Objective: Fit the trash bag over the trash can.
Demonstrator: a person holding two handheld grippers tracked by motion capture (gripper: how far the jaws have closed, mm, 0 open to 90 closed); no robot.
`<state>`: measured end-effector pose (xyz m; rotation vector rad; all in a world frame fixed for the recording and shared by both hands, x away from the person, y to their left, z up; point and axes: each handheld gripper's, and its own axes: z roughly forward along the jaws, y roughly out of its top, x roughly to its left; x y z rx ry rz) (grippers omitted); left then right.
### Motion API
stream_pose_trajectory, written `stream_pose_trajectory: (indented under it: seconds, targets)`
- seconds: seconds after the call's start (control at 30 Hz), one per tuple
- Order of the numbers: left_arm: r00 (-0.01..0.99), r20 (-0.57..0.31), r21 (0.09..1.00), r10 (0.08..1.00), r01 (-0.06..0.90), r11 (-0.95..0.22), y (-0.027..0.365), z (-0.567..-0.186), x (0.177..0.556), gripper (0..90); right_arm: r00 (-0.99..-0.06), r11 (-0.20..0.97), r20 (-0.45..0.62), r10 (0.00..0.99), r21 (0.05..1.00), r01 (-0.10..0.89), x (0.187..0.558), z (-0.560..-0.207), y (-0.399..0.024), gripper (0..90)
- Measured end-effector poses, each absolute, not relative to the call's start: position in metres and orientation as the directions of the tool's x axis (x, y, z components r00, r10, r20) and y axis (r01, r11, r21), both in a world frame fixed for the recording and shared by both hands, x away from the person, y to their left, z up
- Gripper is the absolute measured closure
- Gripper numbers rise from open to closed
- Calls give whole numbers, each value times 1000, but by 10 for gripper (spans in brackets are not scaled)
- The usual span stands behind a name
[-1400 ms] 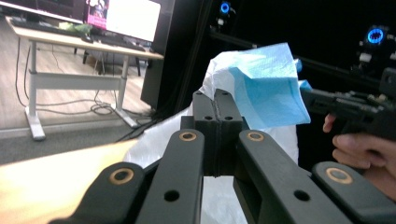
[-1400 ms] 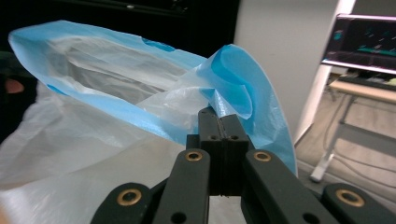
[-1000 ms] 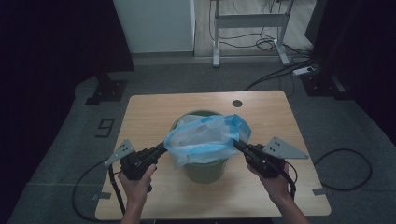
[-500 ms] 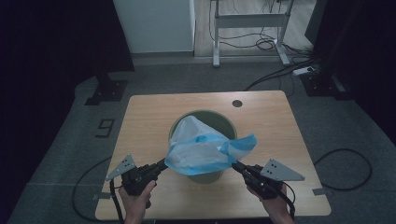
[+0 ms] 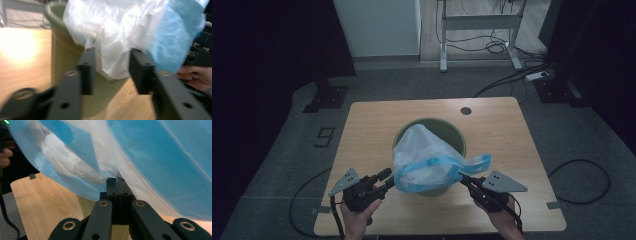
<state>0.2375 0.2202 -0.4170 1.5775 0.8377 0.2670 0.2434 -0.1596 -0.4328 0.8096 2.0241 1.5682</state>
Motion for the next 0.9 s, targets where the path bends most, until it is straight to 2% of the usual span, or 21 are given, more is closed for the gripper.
stream_pose_trajectory:
  seconds: [0.1, 0.13, 0.23, 0.4, 0.67, 0.9]
  targets:
    - [718, -272, 941, 641, 337, 23, 221, -407, 233, 382, -724, 187, -8, 689, 968, 167, 243, -430, -160, 891]
    - [723, -266, 944, 638, 329, 20, 221, -403, 231, 382, -723, 189, -11, 691, 968, 165, 243, -429, -160, 891]
    - [737, -245, 950, 630, 311, 6, 219, -392, 226, 284, -721, 191, -16, 693, 968, 162, 243, -426, -160, 891]
    - [758, -220, 956, 615, 293, -20, 217, -380, 219, 203, -720, 194, -20, 694, 968, 160, 244, -423, -161, 891]
    - [792, -173, 963, 585, 262, -70, 198, -367, 217, 154, -724, 206, -27, 689, 965, 160, 245, -420, -159, 891]
    - [807, -96, 945, 582, 257, -200, 165, -358, 234, 142, -726, 211, -26, 687, 963, 166, 245, -419, -158, 891]
